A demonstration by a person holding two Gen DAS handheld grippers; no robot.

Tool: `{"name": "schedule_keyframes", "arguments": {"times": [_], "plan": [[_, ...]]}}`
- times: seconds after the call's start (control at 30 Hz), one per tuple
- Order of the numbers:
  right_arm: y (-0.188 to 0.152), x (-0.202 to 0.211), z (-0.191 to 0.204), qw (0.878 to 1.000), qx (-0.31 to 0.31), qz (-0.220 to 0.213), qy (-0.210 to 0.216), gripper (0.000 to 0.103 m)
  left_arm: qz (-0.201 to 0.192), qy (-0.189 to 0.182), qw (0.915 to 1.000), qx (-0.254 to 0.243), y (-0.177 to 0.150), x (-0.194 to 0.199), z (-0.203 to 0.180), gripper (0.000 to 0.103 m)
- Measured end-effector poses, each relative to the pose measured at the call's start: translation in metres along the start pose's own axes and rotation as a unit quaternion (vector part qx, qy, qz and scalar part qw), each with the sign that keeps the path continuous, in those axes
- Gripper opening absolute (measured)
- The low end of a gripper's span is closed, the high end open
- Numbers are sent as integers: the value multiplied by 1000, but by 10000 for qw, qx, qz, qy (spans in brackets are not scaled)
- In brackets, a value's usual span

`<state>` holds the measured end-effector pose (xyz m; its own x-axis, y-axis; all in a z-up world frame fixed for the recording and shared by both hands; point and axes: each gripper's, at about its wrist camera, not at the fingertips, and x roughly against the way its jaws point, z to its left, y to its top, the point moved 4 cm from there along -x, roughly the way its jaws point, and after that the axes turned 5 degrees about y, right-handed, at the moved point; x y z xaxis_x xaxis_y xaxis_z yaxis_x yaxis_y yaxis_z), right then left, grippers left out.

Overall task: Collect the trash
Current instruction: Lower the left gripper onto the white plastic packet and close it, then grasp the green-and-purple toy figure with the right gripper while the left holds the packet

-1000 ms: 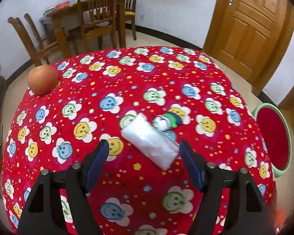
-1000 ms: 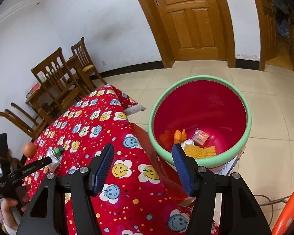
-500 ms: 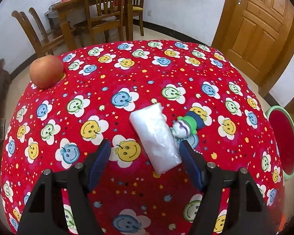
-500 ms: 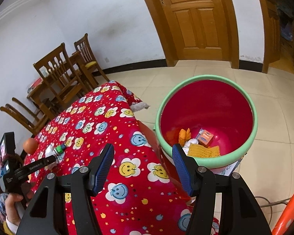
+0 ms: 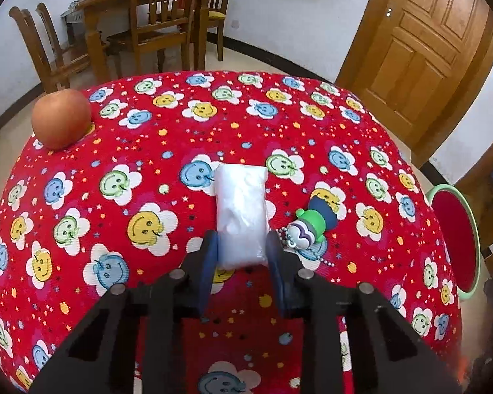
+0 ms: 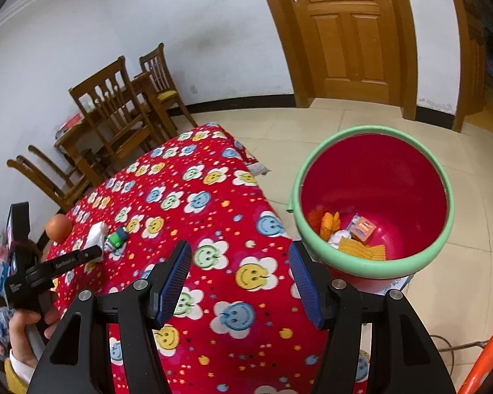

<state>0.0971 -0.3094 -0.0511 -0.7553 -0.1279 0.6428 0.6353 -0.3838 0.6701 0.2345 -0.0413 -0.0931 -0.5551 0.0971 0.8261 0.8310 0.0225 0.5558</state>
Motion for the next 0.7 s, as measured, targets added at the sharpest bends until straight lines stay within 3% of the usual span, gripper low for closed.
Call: {"name": "schedule_keyframes", "arguments": {"times": [0.43,0.7], "plan": [[-4,-28,60,9980,471,318,289,63,-297,303,9984,363,4,29,49,29],[-14,-54,112,9939,874,520,415,63,-257,414,9966,669,1,21,79,30]]}}
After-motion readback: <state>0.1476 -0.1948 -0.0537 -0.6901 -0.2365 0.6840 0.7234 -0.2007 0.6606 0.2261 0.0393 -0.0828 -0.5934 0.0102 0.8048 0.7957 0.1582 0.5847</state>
